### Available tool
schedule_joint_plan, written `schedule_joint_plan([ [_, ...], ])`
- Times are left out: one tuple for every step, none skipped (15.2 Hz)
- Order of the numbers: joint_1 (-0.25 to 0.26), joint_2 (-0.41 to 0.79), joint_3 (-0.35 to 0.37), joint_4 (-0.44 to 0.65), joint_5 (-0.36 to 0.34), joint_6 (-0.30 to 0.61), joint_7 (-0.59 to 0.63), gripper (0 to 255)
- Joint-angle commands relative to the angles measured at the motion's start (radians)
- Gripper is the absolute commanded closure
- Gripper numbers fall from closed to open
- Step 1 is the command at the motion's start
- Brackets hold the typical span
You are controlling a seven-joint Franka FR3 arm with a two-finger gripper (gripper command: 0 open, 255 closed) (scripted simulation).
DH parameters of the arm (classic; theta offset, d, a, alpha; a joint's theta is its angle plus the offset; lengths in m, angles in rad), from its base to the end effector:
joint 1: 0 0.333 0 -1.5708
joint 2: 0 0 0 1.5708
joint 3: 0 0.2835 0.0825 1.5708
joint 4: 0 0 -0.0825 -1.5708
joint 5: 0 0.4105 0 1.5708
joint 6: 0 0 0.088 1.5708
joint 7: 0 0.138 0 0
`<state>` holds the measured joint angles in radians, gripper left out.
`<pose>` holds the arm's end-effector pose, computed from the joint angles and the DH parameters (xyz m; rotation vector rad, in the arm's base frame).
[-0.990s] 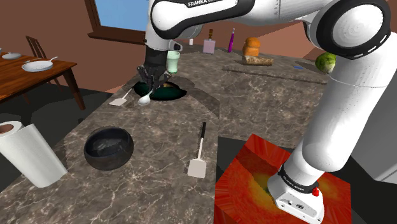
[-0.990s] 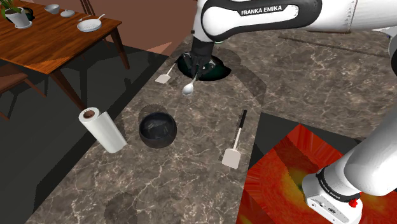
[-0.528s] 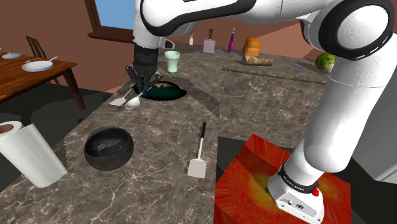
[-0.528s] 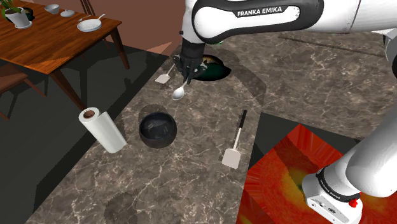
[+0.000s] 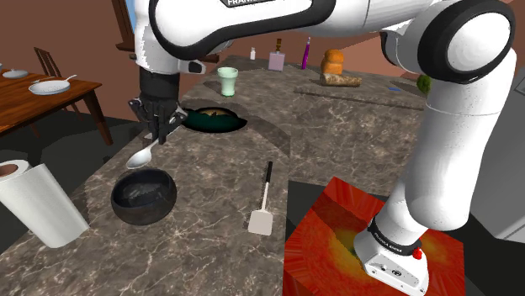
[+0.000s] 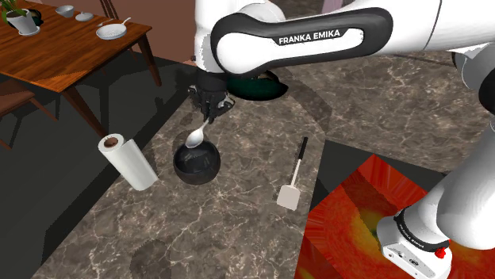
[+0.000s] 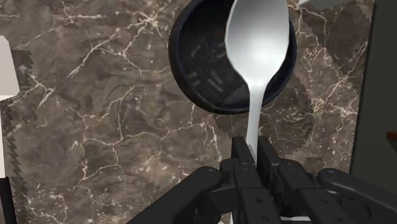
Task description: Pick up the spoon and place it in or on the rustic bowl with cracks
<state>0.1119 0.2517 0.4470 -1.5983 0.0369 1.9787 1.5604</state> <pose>0.5772 0.3411 0.4434 -2.5542 1.4526 0.0721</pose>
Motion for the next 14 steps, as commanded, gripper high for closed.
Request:
schedule_joint_plan([
  [0.036, 0.026, 0.012, 0.036, -0.023, -0.007, 0.053, 255],
  [0.055, 0.042, 0.017, 0.057, -0.035, -0.011, 0.079, 255],
  [0.075, 0.059, 0.021, 0.08, -0.048, -0.016, 0.104, 255],
  [0.095, 0.076, 0.025, 0.103, -0.061, -0.022, 0.128, 255],
  [0.095, 0.077, 0.024, 0.09, -0.061, -0.009, 0.127, 255],
  [0.094, 0.077, 0.024, 0.078, -0.061, 0.004, 0.126, 255],
  [0.093, 0.078, 0.023, 0.065, -0.061, 0.017, 0.125, 255],
  [0.093, 0.079, 0.023, 0.054, -0.062, 0.03, 0.125, 255],
  [0.092, 0.081, 0.022, 0.042, -0.062, 0.043, 0.124, 255],
  [0.092, 0.083, 0.022, 0.031, -0.063, 0.056, 0.123, 255],
  [0.092, 0.084, 0.021, 0.02, -0.063, 0.068, 0.123, 255],
  [0.092, 0.087, 0.021, 0.009, -0.064, 0.081, 0.122, 255],
  [0.091, 0.089, 0.02, -0.001, -0.065, 0.093, 0.122, 255],
  [0.091, 0.091, 0.019, -0.012, -0.066, 0.106, 0.122, 255],
])
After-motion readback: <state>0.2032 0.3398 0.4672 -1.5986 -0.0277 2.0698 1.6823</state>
